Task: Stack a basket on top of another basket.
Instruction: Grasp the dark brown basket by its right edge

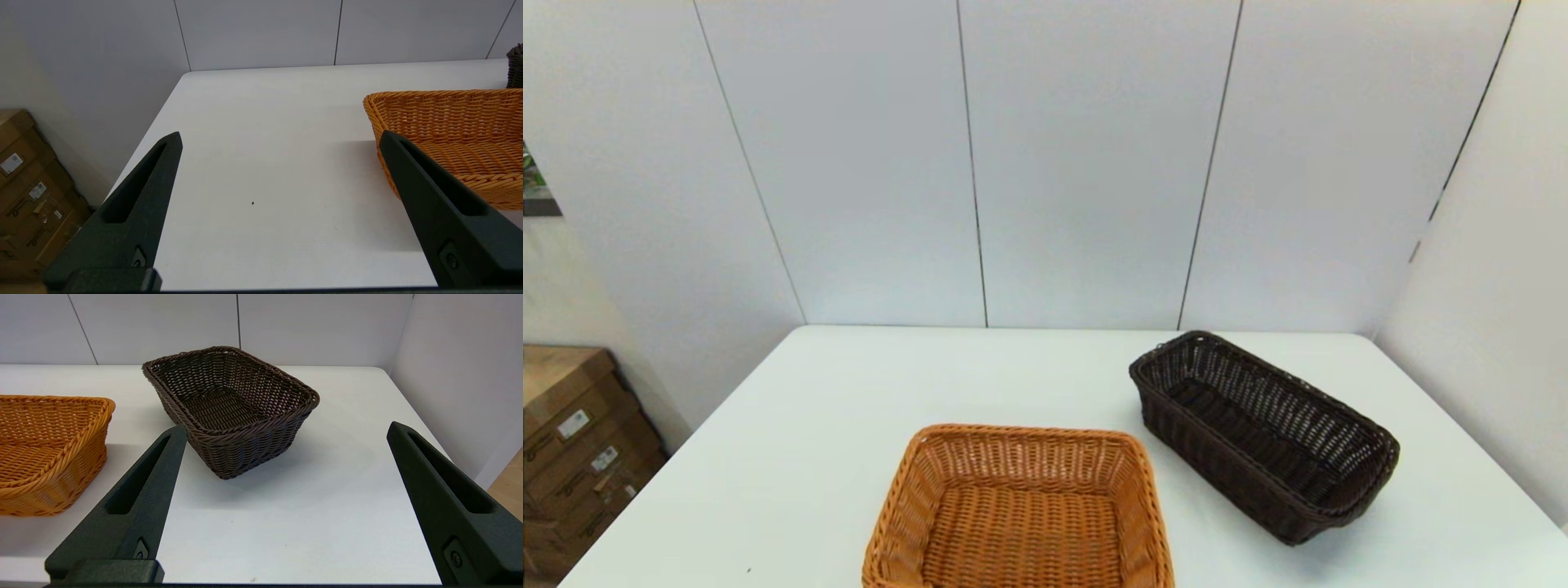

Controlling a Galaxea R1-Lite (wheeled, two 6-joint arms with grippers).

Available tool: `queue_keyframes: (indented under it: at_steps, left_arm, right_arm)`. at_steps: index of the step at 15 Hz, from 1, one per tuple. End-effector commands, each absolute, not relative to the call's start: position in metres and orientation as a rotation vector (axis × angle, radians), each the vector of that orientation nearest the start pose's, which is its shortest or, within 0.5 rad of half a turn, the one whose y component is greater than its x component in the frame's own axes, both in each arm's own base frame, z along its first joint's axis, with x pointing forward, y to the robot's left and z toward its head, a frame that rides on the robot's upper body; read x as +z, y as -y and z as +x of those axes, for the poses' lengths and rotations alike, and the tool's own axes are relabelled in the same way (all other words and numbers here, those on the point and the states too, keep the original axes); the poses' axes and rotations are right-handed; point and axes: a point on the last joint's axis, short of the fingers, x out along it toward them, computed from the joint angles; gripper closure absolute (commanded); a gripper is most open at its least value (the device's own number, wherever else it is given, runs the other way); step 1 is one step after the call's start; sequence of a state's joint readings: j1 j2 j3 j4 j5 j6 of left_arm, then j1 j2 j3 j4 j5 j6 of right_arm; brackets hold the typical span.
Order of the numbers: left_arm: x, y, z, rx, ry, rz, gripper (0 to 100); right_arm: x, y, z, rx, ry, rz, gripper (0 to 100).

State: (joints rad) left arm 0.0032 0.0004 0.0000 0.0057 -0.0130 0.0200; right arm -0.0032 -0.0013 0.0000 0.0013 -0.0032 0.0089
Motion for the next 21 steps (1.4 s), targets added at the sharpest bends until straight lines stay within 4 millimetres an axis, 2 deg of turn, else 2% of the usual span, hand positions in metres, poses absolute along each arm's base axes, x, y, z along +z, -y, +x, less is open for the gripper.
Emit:
queue_keyframes:
  at_steps: [1,18,21]
  left_arm:
    - [0.074,0.0,-0.023,-0.009,-0.006,0.02,0]
    - [0.074,0.0,-0.023,-0.011,-0.006,0.02,0]
    - [0.074,0.0,-0.023,-0.011,-0.006,0.02,0]
  right_arm:
    - [0.075,0.0,-0.023,-0.006,-0.002,0.009,0]
    - [0.076,0.0,-0.023,-0.008,-0.002,0.005,0]
    - [0.093,0.0,-0.027,0.003,0.017,0.003,0]
